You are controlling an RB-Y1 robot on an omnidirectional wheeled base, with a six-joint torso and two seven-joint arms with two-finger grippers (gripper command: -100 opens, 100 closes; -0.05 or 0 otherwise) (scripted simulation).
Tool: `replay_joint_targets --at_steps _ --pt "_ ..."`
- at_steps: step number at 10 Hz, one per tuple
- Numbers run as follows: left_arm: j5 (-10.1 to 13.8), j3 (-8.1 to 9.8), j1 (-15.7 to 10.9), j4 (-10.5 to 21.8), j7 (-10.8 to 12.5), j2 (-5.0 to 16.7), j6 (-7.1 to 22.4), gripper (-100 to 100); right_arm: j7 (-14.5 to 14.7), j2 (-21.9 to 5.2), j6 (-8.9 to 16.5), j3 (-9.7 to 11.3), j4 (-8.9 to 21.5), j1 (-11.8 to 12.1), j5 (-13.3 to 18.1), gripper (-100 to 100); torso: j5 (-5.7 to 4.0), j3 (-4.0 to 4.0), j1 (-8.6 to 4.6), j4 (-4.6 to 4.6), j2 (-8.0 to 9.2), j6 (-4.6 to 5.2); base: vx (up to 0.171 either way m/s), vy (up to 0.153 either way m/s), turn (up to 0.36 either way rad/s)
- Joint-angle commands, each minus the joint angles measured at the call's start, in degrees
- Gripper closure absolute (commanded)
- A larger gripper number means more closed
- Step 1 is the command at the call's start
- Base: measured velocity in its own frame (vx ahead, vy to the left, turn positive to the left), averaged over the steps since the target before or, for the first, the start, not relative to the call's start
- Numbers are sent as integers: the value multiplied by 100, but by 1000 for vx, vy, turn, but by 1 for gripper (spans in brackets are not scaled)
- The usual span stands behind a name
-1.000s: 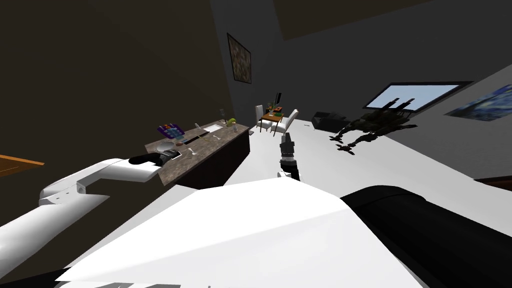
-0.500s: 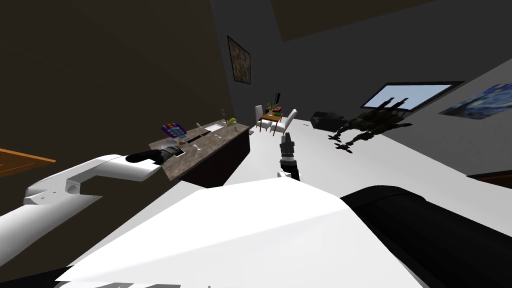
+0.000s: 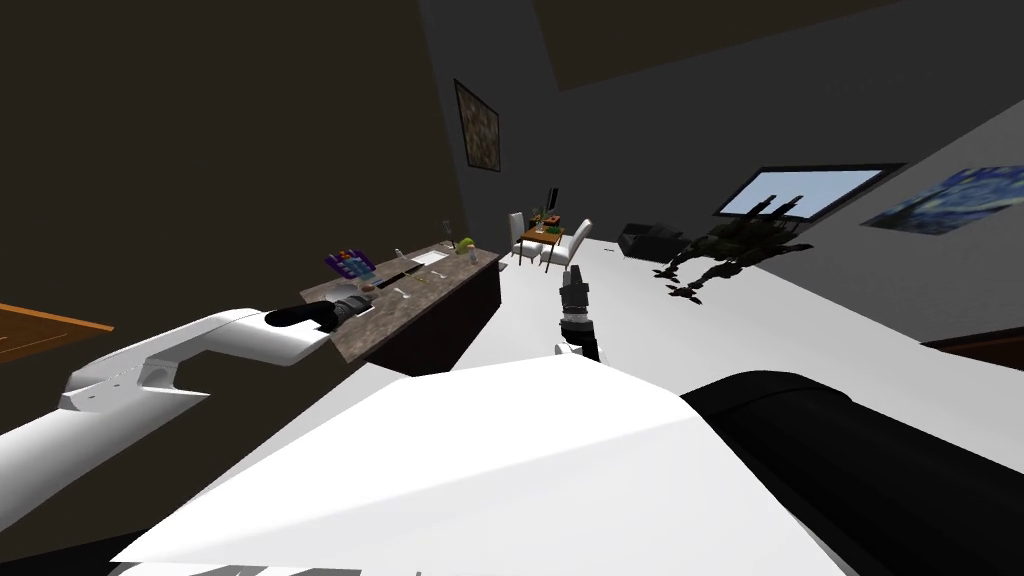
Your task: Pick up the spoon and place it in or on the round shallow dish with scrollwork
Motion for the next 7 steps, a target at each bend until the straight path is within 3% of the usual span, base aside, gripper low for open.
replay_joint_targets --at_steps 1,5,7 --pt "117 -44 114 -164 -72 71 129 -100 0 0 0 0 0 0 0 0 0 0 0 0 0 0 81 102 -43" --pt "355 -289 366 -456 -253 116 507 -100 0 0 0 0 0 1 0 0 4 -16 14 -7 -27 0 111 107 -55" --pt "542 -492 572 -633 -394 122 817 -100 0 -1 0 -1 0 2 0 0 5 -28 19 -12 -49 1 183 159 -78"
